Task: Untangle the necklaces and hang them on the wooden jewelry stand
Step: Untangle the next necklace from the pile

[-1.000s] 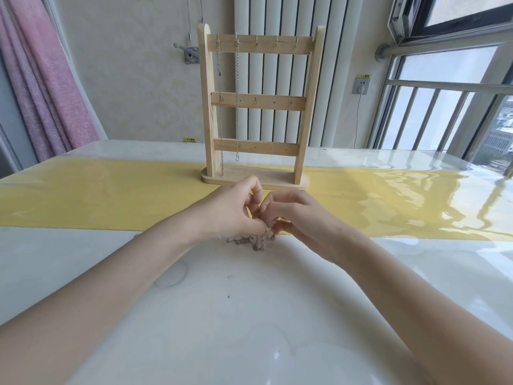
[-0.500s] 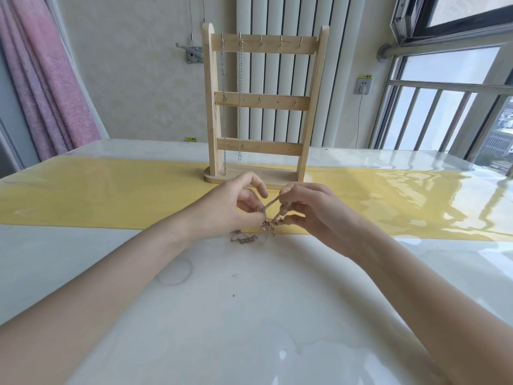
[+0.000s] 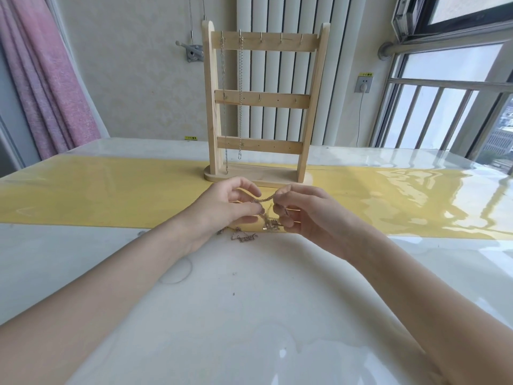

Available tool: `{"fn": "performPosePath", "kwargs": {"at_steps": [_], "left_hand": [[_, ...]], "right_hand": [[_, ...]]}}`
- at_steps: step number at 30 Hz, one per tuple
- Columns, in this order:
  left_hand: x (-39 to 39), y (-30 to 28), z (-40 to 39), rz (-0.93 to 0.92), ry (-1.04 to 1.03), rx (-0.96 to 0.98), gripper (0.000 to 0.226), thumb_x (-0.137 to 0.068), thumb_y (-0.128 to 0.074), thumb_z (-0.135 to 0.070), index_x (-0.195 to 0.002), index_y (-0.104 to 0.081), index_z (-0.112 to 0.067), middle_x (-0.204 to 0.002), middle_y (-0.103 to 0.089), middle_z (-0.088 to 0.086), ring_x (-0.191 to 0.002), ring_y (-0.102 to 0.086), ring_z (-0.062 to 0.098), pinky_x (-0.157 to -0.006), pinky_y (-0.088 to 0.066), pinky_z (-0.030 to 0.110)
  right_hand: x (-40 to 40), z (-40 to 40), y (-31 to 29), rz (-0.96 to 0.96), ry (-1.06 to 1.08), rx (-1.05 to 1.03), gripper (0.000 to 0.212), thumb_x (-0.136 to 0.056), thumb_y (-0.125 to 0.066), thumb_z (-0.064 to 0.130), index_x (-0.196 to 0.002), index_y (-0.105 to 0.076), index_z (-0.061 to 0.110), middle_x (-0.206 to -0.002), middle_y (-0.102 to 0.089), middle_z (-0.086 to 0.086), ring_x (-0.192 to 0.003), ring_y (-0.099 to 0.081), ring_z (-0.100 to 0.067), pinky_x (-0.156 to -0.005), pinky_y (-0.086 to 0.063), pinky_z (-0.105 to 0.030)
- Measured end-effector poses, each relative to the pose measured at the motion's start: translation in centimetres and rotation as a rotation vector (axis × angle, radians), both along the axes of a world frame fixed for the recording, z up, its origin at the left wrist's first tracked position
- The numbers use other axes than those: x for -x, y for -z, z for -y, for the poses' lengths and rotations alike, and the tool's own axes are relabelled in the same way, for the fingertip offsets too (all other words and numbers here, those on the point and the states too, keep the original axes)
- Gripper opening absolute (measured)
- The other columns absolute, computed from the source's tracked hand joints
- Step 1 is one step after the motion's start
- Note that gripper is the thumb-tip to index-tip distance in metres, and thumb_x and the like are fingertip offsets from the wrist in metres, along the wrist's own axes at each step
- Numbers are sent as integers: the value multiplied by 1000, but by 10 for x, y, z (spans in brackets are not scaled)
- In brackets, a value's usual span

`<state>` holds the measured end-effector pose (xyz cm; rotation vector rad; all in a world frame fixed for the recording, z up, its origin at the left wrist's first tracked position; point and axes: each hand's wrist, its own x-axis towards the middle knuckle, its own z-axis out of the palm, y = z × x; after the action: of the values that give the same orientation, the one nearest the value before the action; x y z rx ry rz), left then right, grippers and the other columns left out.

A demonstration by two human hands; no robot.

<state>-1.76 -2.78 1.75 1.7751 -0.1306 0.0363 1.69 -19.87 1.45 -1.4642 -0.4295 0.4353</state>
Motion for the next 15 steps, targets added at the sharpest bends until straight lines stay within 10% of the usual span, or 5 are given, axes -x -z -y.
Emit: {"fn": "performPosePath", "kwargs": {"at_steps": [7,15], "left_hand": [[0,0,5,33,-128,-37,16,-90,-56,-2,-84,-63,-14,-86,-61,3,-81,-65,17,-89,-51,32],[8,1,7,-100,95,17,13,-93,-53,-7,-88,-65,-10,-70,-62,0,-63,-62,12,-62,-51,21]], "right_hand": [[3,1,-3,43,-57,24,14,-95,-52,15,-84,-59,10,-55,-41,3,-44,-23,-9,-42,-23,-17],[1,6,-5,-2,114,-121,18,-94,-47,16,-77,-54,13,-53,-31,5,-42,-19,-10,-43,-20,-20]]}}
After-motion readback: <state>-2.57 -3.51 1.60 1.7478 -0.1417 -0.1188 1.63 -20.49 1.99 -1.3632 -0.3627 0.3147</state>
